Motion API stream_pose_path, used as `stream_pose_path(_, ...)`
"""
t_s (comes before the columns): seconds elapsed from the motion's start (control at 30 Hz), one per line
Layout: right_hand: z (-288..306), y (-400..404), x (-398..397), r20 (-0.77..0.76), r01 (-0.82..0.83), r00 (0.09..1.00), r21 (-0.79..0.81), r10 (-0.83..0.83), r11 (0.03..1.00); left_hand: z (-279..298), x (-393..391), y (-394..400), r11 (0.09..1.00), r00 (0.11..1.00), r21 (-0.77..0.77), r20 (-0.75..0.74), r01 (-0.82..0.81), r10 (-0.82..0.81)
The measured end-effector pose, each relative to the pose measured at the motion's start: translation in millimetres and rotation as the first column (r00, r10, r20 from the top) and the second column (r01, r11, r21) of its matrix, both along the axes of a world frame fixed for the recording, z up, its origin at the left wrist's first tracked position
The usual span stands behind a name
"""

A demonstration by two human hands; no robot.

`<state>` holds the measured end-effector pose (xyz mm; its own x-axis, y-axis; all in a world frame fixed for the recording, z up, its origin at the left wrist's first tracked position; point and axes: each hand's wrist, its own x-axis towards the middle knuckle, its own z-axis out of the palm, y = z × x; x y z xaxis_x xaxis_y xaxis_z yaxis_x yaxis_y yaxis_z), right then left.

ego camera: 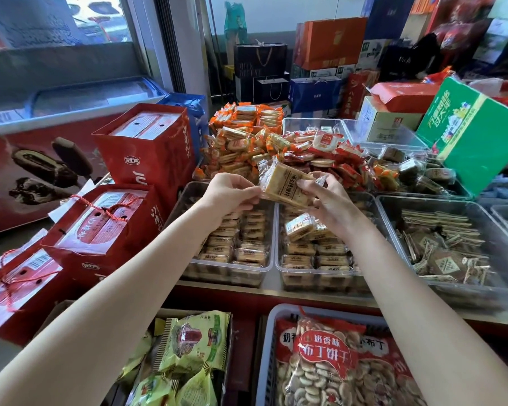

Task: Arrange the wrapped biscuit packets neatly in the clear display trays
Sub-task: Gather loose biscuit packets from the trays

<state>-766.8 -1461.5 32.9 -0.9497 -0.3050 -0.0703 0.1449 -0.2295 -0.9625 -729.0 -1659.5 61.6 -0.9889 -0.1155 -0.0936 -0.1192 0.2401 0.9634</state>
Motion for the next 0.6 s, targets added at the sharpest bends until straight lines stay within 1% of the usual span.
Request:
stream_pose_path(0.07, 1, 0, 0, -0.013, -0.013, 1.000, 0.049, 0.014, 0.999, -1, -2, -4, 0.990, 0.999, -0.139, -0.050, -0.027, 0.020)
stream_pose_path(0.1, 2, -1, 0, -0.023, -0.011, 1.000, 0.070, 0.013, 0.997, -1, -3, -7, 0.977, 0.999, -0.212, -0.044, -0.016, 0.007)
stream_pose_path(0.13, 3, -1, 0, -0.042, -0.006, 0.999, 0.093, 0.010, 0.996, 0, -3, -9, 0.965, 1.000, -0.263, -0.015, 0.018, -0.023)
stream_pose_path(0.17, 4, 0, 0, -0.077, 0.000, 0.997, 0.126, 0.010, 0.992, 0, -3, -11, 0.958, 0.997, -0.276, 0.037, 0.072, -0.064)
stream_pose_path(0.2, 4, 0, 0, -0.123, 0.005, 0.992, 0.176, 0.017, 0.984, 0, -2, -13, 0.966, 0.989, -0.224, 0.098, 0.133, -0.113)
stream_pose_path(0.27, 7, -1, 1, -0.211, -0.005, 0.975, 0.273, 0.065, 0.962, -2, -2, -12, 0.976, 0.964, -0.014, 0.157, 0.219, -0.214)
stream_pose_path(0.3, 8, -3, 3, -0.237, -0.016, 0.967, 0.297, 0.090, 0.955, -4, -3, -10, 0.968, 0.957, 0.069, 0.146, 0.243, -0.250)
stream_pose_path(0.37, 8, -6, 3, -0.253, -0.034, 0.961, 0.291, 0.111, 0.956, -8, -4, -6, 0.953, 0.957, 0.159, 0.092, 0.259, -0.276)
stream_pose_path(0.43, 7, -6, 2, -0.230, -0.055, 0.968, 0.209, 0.104, 0.976, -11, -6, -6, 0.944, 0.966, 0.237, 0.058, 0.231, -0.251)
stream_pose_path(0.5, 4, 0, -2, -0.224, -0.034, 0.972, 0.145, 0.066, 0.989, -14, -9, -12, 0.908, 0.975, 0.382, 0.058, 0.175, -0.212)
stream_pose_path(0.53, 2, 2, -4, -0.240, -0.003, 0.970, 0.169, 0.044, 0.986, -15, -10, -16, 0.880, 0.980, 0.455, 0.066, 0.138, -0.187)
stream_pose_path(0.6, -2, 5, -4, -0.262, 0.015, 0.964, 0.234, 0.048, 0.972, -17, -13, -23, 0.842, 0.984, 0.532, 0.088, 0.085, -0.155)
